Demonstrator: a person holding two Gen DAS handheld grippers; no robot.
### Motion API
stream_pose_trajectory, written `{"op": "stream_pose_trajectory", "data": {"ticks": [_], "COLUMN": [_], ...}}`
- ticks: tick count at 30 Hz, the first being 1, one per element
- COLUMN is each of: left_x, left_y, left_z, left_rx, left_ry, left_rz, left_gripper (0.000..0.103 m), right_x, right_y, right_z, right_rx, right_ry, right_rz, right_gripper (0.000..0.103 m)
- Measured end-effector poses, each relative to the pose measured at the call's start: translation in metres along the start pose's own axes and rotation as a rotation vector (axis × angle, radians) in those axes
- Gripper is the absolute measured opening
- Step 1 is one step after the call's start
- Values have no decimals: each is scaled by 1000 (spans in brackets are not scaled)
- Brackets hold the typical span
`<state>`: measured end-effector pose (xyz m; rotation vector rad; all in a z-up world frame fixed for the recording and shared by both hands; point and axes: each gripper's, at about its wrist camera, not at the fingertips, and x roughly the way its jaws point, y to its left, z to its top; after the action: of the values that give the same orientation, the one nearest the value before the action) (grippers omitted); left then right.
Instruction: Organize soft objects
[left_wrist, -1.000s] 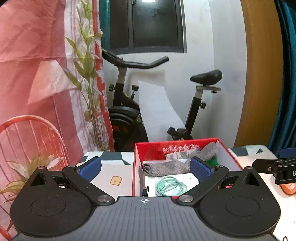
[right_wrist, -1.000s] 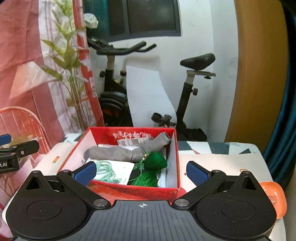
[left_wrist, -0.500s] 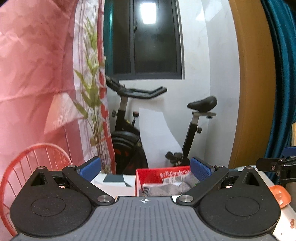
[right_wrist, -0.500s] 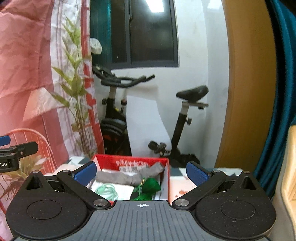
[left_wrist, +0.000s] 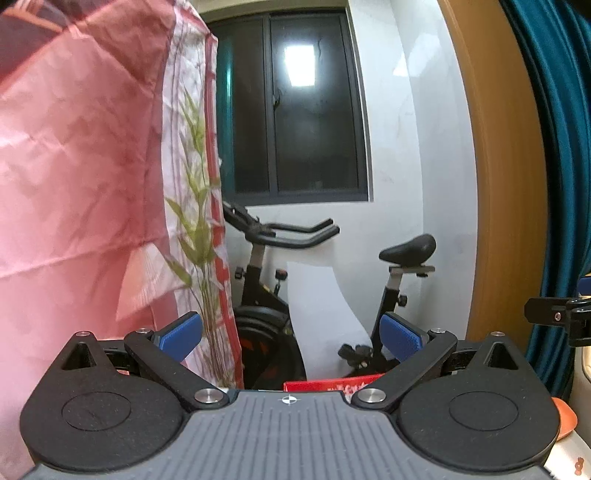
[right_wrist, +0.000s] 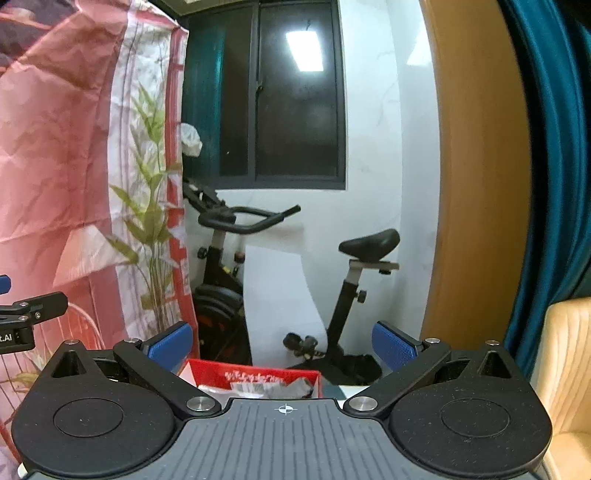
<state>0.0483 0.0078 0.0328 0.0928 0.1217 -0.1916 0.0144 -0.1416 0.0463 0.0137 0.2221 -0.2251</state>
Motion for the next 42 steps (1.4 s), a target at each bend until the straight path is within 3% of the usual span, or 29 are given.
{"op": "stream_pose_trajectory", "data": {"ticks": [9, 42], "left_x": [-7, 2], "left_y": [-2, 4], "left_z": [6, 0], "left_rx": [-16, -38], "left_ry": [-20, 5], "left_rz": [1, -9], "left_gripper": [103, 103], "right_x": [-16, -6], "right_y": [-5, -6], "right_z": [7, -6], "right_rx": [-13, -56], "right_ry": [-36, 5], "right_rz": [-27, -106], "right_gripper": [103, 103]}}
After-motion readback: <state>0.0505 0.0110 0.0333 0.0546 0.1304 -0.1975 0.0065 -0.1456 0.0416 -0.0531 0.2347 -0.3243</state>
